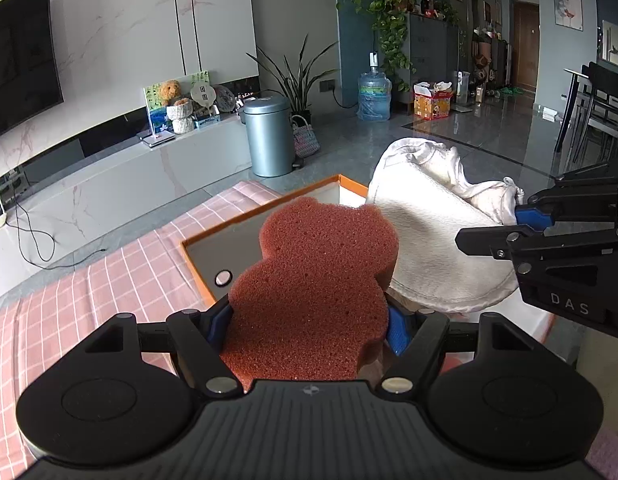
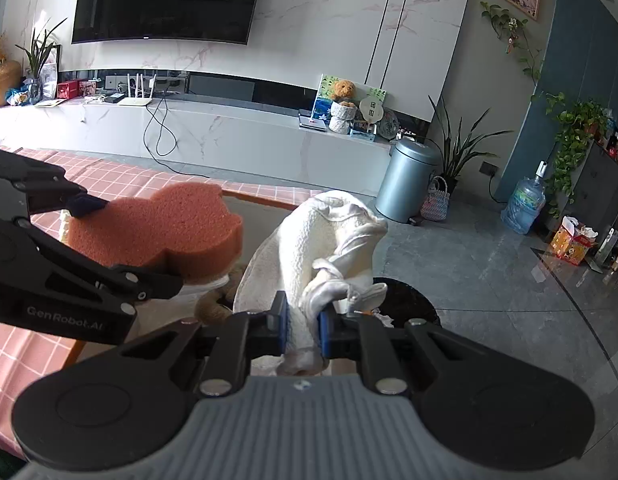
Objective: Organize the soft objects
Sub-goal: 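Lift the sponge and mitt and carry both over the orange box, then lower the sponge and mitt into the box and open both tools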
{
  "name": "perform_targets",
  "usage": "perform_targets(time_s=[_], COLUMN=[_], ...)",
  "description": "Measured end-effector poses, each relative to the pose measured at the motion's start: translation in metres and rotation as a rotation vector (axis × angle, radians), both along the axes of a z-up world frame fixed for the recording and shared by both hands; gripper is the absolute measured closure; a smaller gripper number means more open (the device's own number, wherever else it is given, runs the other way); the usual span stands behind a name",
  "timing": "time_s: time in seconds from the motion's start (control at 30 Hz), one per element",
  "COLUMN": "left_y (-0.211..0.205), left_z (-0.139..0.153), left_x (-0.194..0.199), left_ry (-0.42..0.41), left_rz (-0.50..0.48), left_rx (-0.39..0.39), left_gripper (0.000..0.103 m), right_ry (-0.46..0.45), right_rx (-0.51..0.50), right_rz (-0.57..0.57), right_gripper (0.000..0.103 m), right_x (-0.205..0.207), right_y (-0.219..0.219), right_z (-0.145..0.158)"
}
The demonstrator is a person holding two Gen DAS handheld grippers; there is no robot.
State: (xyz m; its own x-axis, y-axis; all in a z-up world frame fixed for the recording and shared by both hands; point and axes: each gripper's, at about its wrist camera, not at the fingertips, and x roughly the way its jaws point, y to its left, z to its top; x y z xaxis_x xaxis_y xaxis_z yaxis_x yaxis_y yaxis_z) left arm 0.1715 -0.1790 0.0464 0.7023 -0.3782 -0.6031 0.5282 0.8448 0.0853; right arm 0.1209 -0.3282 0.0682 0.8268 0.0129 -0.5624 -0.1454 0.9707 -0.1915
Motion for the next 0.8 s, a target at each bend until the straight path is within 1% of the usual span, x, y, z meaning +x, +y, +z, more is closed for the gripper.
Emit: perform_targets(time_s=[0.2, 0.37, 0.47, 0.53, 0.6, 0.73, 0.8], left_y=[0.005, 0.013, 0.012, 0.006, -0.003, -0.019, -0.026], left_z=[0.004, 0.014, 0.016, 0.014, 0.009, -0.005, -0.014], left_x=[0.006, 0.014, 0.023, 0.028, 0.029, 0.030, 0.029], left_ry=[-0.013, -0.020, 0.013, 0.032, 0.032, 0.060, 0.072], left_rz=[0.003, -0.002, -0.032, -0.056, -0.078, -0.127, -0.140], left_rx=[0.001, -0.005, 0.011, 0.035, 0.070, 0.141, 0.175], left_gripper=[0.019, 0.019, 0.019, 0.019, 0.019, 0.019, 0.019], right_ry=[-0.015, -0.016, -0.003, 0.029, 0.069, 0.123, 0.152], right_rx=[0.001, 0.021, 0.032, 0.050, 0.082, 0.127, 0.133], right_rz=[-0.004, -0.016, -0.022, -0.019, -0.027, -0.032, -0.026], right_gripper=[0.090, 0.090, 0.090, 0.090, 0.090, 0.090, 0.090], right_x=[0.009, 0.016, 0.022, 0.032, 0.041, 0.057, 0.064], right_y=[-0.003, -0.009, -0.013, -0.014, -0.017, -0.021, -0.021], right_z=[0.005, 0.009, 0.009, 0.004, -0.003, -0.017, -0.024])
